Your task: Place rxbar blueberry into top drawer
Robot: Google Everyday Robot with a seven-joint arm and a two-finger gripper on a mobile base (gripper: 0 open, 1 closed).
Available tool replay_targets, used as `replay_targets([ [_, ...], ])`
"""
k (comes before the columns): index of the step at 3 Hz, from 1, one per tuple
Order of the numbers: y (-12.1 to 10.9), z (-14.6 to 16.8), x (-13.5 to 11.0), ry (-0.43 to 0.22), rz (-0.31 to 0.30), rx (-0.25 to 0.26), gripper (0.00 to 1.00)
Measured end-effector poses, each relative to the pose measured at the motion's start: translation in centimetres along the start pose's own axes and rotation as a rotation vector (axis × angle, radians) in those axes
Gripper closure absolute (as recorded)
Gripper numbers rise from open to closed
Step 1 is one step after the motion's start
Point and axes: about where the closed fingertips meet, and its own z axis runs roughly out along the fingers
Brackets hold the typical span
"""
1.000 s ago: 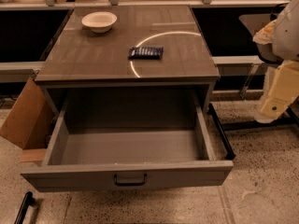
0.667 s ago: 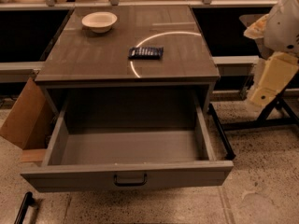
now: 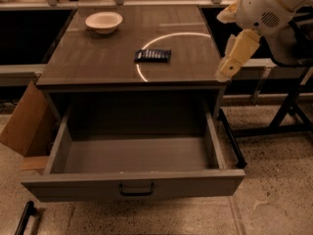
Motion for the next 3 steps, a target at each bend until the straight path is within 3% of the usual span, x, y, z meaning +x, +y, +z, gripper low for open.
replay_targets([
  [1,-2.5,5.0,-2.5,-0.138,0.004,-0.060,0.00],
  [2,-2.5,5.0,-2.5,-0.138,0.004,-0.060,0.00],
  [3,-4.5,6.5,-2.5,-0.187,0.043,-0.020,0.00],
])
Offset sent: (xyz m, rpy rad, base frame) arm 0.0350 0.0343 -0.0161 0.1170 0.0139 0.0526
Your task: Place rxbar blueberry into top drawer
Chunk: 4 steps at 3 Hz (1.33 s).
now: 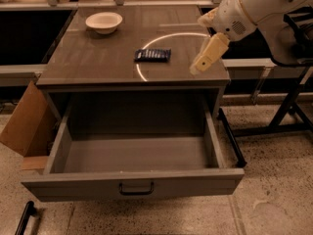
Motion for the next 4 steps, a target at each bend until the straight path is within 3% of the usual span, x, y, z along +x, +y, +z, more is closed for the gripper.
replay_targets([
  [1,-3.6,2.2,0.2,-0.104,0.056,0.073,0.00],
  [2,-6.4,5.1,0.2,-0.193,0.112,0.112,0.00],
  [3,-8.3,8.5,-0.3,-0.245,0.139,0.098,0.00],
  [4,-9.9,11.6,-0.7,-0.255,0.152,0.057,0.00],
])
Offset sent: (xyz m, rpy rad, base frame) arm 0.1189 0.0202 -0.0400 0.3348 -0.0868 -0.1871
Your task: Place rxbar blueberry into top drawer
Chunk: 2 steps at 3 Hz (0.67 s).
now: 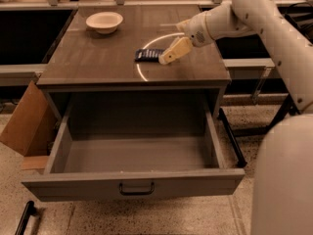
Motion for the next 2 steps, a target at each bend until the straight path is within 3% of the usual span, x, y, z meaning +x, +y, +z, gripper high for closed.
replay_targets([
  [2,-1.2,4.1,0.3,0.073,0.015,-0.055,0.00],
])
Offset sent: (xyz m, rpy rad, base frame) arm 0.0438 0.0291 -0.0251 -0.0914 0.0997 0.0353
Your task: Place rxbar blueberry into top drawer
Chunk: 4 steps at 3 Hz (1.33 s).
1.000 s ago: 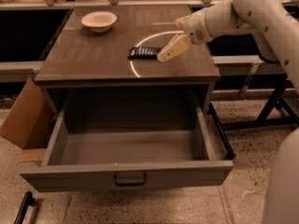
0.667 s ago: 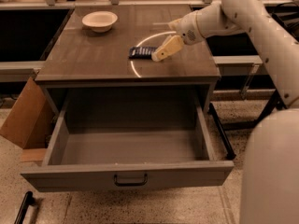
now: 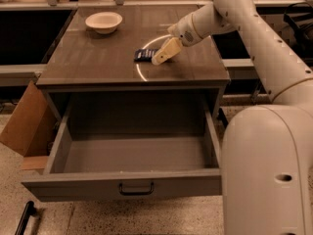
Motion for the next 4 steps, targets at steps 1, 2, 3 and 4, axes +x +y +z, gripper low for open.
replay_targets([
  [1,-0.2,1.3,0.1,0.023,0.008,-0.020,0.00],
  [2,-0.3,2.2,0.3,0.044,0.014,-0.036,0.00],
  [3,-0.3,3.0,0.6,0.063,0.018,-0.053,0.00],
  [4,-0.1,3.7,0.4,0.078,0.011,-0.071,0.00],
])
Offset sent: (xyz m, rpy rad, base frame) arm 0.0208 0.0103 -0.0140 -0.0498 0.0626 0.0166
